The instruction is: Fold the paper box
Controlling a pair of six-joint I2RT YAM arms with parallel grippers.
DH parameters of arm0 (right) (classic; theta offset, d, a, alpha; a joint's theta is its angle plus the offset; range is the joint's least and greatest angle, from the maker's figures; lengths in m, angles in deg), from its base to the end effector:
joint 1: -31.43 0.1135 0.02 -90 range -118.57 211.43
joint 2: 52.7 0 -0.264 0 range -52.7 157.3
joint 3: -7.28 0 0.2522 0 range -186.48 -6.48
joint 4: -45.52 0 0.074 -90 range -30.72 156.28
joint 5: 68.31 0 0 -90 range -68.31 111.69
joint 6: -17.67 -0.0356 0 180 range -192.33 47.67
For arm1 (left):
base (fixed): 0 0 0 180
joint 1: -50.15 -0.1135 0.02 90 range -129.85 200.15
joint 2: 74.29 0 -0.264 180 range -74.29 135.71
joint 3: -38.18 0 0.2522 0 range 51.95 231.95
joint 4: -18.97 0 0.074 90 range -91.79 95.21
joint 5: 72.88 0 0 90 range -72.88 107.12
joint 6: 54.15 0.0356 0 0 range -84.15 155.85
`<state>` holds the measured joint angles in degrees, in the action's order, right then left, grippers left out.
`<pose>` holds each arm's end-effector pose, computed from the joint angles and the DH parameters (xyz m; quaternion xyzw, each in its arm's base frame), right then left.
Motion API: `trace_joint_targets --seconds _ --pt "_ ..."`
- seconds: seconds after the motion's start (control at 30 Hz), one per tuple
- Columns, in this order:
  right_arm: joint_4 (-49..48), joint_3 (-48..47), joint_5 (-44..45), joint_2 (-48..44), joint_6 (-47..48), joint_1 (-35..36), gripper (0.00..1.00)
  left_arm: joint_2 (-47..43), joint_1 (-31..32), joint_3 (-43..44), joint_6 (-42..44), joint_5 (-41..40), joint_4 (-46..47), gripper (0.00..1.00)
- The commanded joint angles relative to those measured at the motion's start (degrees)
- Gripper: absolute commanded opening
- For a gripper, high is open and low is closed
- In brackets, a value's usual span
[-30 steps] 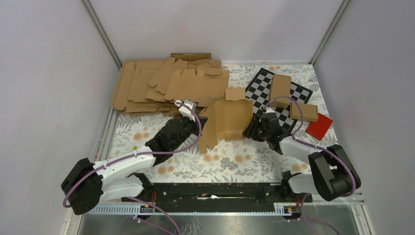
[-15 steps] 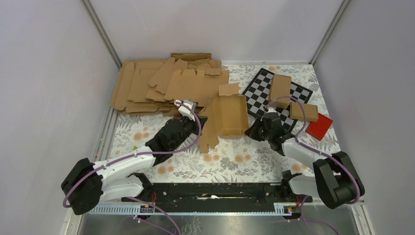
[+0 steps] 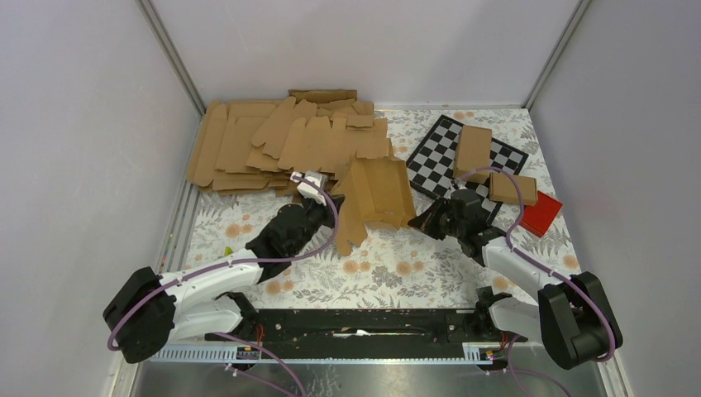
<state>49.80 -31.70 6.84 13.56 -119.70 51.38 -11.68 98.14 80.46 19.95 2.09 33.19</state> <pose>0.2133 0.0871 0.1828 0.1438 0.8557 0.3622 0.3404 0.1694 -0.1742 0.2487 0.1198 0.7328 -0.2681 0.6138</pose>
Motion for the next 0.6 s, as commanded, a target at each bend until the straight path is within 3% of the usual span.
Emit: trace_joint_targets --seconds 0.0,0.33,0.57 --pt "-1.51 -0.97 -4.37 -1.07 -7.02 -0.52 0.0 -0.02 0.33 -2.22 2.15 -0.78 5.61 0.0" --pt "-2.91 0.75 -4.7 -1.72 -20.11 -1.55 0.0 0.56 0.98 -4.2 4.33 -1.87 9.14 0.0" --pt "-9.96 5.13 -4.73 -3.21 -31.38 -1.66 0.0 1.1 1.4 -5.38 4.45 -1.6 11.28 0.0"
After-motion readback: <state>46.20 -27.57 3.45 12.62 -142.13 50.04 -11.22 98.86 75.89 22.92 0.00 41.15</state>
